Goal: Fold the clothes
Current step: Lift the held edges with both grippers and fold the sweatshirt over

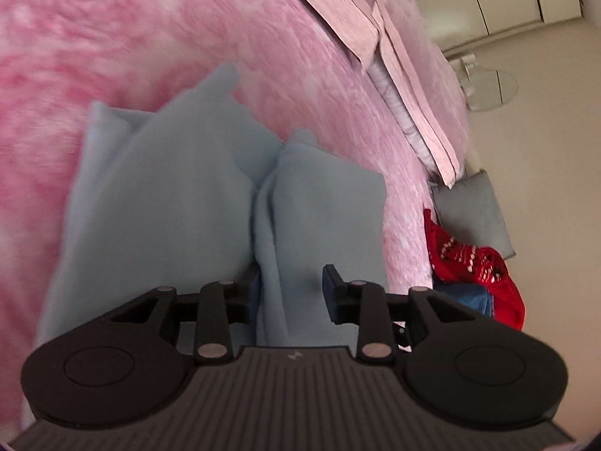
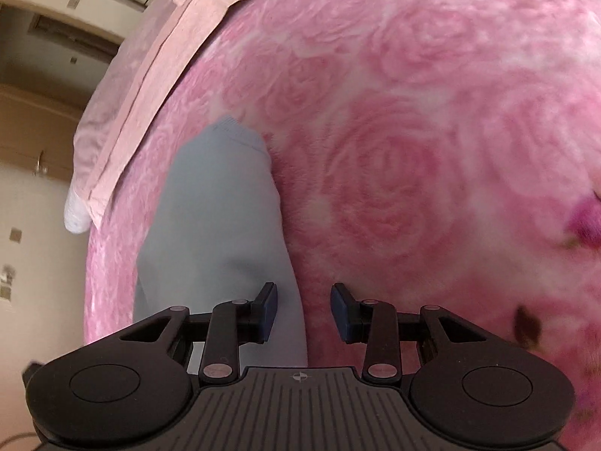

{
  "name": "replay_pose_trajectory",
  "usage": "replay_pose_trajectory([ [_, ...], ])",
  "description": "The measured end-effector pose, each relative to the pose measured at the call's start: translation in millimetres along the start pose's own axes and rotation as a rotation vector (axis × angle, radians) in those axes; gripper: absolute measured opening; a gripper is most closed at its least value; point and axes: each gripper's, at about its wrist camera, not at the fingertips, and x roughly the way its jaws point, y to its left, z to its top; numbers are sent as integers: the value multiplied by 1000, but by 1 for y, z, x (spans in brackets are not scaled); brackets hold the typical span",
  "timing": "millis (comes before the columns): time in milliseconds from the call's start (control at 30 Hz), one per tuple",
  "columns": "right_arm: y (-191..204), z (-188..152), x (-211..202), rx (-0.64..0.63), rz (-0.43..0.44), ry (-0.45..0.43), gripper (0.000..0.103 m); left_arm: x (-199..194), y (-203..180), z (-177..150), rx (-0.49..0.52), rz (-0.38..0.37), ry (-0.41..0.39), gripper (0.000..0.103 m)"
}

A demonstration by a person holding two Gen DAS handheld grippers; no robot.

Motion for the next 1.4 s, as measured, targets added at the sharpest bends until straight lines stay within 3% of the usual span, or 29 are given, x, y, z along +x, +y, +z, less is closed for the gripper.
replay_pose_trajectory([
  [33, 3, 1, 3, -19, -6, 4, 37, 4, -2, -1, 10, 2, 7, 25],
  [67, 5, 2, 9, -43, -14, 9, 37, 6, -4, -1, 29, 5, 7, 11],
  [133, 10, 1, 14, -95, -34, 14, 37, 0, -8, -2, 61, -3, -9, 7],
  [233, 22, -7, 17, -176, -45, 23, 37, -29, -9, 3, 74, -33, -71, 7],
  [400, 54, -37, 18, -348, 0, 47, 37, -74, 7, 13, 79, 1, -125, 7],
  [500, 76, -54, 31, -462, -39, 44, 37, -82, 28, 11, 37, 44, -127, 6],
  [667, 94, -72, 38, -555, -58, 35, 37, -98, 36, 9, 32, 32, -185, 6],
  [800, 101, -86, 49, -631, -72, 18, 37, -85, 57, 9, 16, 97, -160, 7],
  [900, 106, -98, 49, -703, -102, -16, 37, -84, 65, 2, -28, 77, -167, 12],
  [1000, 93, -102, 35, -655, -43, -70, 37, -94, 60, -7, -43, 77, -192, 14],
  [1167, 61, -122, -16, -587, 95, -176, 37, -129, 54, -41, -35, 134, -235, 38],
  [1300, 42, -157, -49, -696, 88, -213, 38, -149, 62, -77, -108, 108, -243, 42],
  [1400, 44, -182, -55, -811, 98, -190, 37, -150, 68, -91, -162, 82, -259, 44],
])
